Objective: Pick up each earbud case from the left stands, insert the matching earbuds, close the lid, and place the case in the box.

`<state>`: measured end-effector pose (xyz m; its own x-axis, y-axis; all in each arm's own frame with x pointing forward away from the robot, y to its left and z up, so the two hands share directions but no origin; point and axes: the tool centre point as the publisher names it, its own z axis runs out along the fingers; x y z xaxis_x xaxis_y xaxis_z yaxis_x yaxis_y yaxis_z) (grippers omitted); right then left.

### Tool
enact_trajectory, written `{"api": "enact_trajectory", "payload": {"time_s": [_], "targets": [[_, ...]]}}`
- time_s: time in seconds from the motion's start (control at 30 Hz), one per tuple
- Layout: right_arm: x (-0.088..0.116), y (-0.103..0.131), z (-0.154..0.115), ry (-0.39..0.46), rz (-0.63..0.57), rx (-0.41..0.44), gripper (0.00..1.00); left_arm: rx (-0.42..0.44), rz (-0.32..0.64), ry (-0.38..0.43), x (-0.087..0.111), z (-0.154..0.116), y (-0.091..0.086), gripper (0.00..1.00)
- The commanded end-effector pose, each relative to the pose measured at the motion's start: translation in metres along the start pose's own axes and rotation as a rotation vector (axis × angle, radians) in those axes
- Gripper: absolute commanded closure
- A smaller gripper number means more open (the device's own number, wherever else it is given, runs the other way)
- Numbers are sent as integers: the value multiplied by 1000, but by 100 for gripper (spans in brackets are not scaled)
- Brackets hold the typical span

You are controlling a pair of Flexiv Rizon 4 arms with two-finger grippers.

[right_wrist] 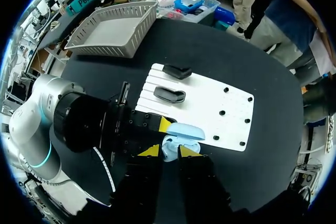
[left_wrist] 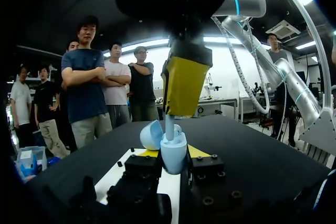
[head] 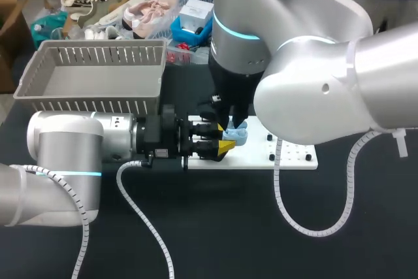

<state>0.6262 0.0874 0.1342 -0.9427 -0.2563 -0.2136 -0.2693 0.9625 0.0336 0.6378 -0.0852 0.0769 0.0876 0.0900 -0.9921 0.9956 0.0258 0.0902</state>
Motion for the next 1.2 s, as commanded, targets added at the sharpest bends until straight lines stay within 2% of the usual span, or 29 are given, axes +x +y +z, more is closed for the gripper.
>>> {"api": "enact_trajectory", "payload": {"time_s": [0.03, 1.2], "targets": [[0, -1, 2, -3, 2, -1, 100, -3, 1, 0, 0, -1, -1, 100], [-2, -2, 12, 5, 7, -14, 100, -3, 1, 0, 0, -1, -1, 100]]}}
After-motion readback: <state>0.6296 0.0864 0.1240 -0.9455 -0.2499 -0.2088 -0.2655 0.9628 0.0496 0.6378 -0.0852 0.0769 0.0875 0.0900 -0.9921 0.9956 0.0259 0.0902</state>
